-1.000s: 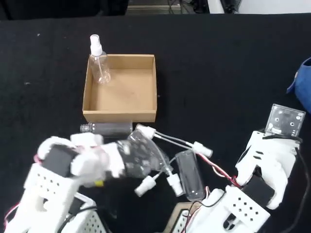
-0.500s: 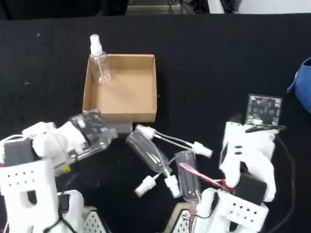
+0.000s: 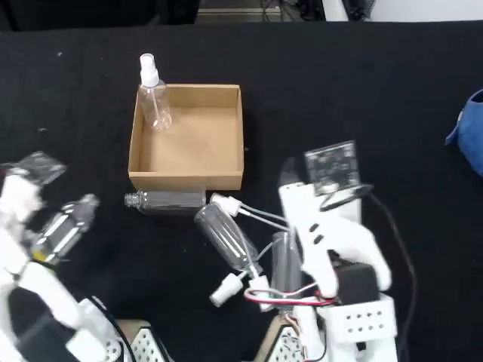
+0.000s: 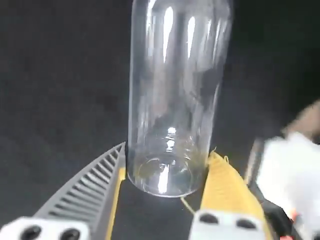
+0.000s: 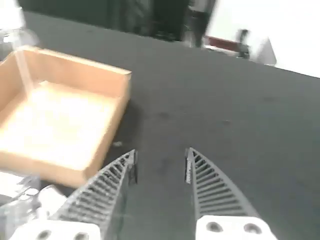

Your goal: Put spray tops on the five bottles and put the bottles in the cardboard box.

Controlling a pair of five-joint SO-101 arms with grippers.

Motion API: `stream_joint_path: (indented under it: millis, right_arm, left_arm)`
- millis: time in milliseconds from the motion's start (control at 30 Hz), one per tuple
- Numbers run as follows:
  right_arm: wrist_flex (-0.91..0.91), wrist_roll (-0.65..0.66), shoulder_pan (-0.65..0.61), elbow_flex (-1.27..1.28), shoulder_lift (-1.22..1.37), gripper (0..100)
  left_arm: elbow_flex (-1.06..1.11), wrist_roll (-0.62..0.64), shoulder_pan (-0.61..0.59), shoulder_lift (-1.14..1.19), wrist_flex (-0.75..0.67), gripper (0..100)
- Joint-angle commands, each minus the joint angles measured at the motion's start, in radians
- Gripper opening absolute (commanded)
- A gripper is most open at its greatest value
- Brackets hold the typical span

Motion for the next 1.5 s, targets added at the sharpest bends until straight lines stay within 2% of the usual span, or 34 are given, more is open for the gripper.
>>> stream_joint_path:
  millis: [0,200,367,433,567,633,767,867,1067,1300,1467]
  right_arm:
    - [-0.157,-0.006,-0.11,0.136,0.021,13.4]
    - [-0.192,-0.006,-0.178,0.229,0.019,13.4]
    - [-0.198,-0.006,-0.192,0.282,0.016,13.4]
    - [-0.196,-0.006,-0.19,0.282,0.018,13.4]
    - [-0.19,-0.006,-0.189,0.283,0.018,13.4]
    - [-0.19,-0.006,-0.187,0.283,0.018,13.4]
    - [-0.19,-0.006,-0.187,0.285,0.018,13.4]
    - [-0.189,-0.006,-0.187,0.285,0.018,13.4]
    - [-0.172,-0.006,-0.187,0.286,0.016,13.4]
    - [-0.16,-0.005,-0.187,0.285,0.01,13.4]
    - [-0.161,-0.005,-0.19,0.285,0.01,13.4]
  left_arm:
    - [-0.047,0.012,-0.213,0.146,-0.186,3]
    - [-0.051,0.187,-0.34,0.305,-0.399,3]
    - [-0.056,0.227,-0.392,0.371,-0.445,4]
    - [-0.062,0.226,-0.401,0.376,-0.443,8]
    - [-0.114,0.207,-0.403,0.376,-0.381,24]
    - [-0.182,0.209,-0.394,0.376,-0.319,27]
    - [-0.387,0.209,-0.321,0.385,-0.129,24]
    - [-0.512,0.209,-0.243,0.388,-0.061,23]
    - [-0.542,0.198,-0.134,0.388,-0.077,23]
    - [-0.535,0.207,-0.154,0.493,-0.287,23]
    - [-0.624,0.21,-0.168,0.651,-0.287,23]
